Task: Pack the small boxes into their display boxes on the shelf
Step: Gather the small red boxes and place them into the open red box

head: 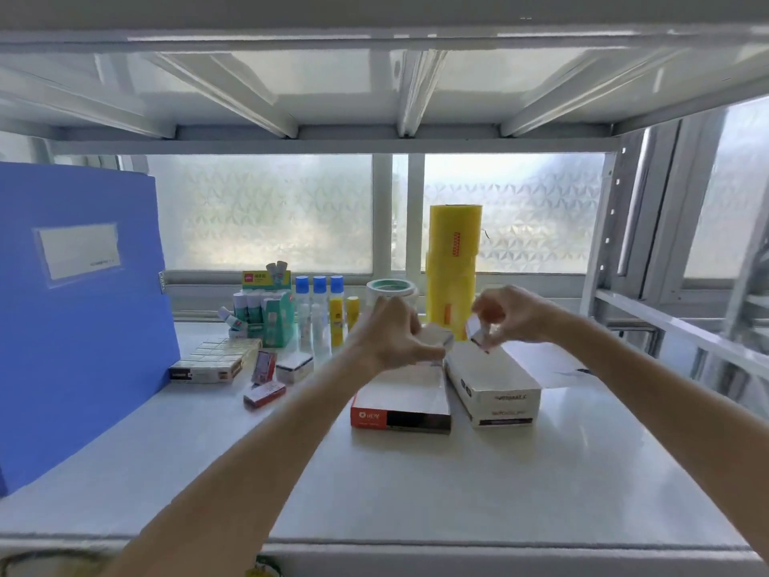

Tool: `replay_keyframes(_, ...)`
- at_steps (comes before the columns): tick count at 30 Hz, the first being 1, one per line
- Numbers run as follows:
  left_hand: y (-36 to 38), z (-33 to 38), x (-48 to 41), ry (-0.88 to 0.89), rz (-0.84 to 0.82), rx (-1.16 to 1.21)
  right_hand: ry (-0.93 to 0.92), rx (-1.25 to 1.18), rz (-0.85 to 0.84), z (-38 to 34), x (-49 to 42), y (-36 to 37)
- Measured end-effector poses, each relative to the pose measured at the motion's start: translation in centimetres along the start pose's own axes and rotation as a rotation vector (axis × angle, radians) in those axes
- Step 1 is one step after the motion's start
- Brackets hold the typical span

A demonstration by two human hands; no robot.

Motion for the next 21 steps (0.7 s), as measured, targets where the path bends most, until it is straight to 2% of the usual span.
replay_keyframes(4,6.7,4.1,-2.6,0.029,-0.133,0.155,-0.062,0.018,0.038,3.1,0.0,0.2)
replay_keyframes(6,8.8,4.7,-3.0,-0.005,-0.251,0.096,-0.07,0.002,0.033,3.9,-0.7,0.6)
replay_keyframes(9,10.3,4.1,-3.0,-0.049,-0.416,-0.011,-0.029,0.028,-0.098,3.8,-1.3,1.8)
replay_keyframes(11,9.6,3.5,-2.6,-0.061,-0.428,0.033,-0.008,0.116,-0.21,3.7,-1.6,2.9)
replay_keyframes(13,7.6,2.5,-1.9,-0.065,-0.371,0.126,0.038,0.195,-0.275,4.0,-1.7,3.5)
replay_keyframes(16,2.6,-0.8,0.2,-0.108,-0.239,0.118,0.026,0.207,-0.178,2.7,-1.5,2.9)
replay_keyframes(19,-1.8,-7.2,3.2,-0.294,-0.304,-0.051,-0.135,0.017,-0.017,-3.0,-0.2,3.2)
replay_keyframes(21,-3.4,-10.9,5.4,-0.421,-0.366,-0.09,-0.208,-0.075,-0.092,-8.3,0.9,5.8)
Point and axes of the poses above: each hand's wrist, its own x-axis away from the middle knuckle, its own y-axis out of the palm, z = x × y, the point moved 4 cm from there along -x, towards the middle knuckle
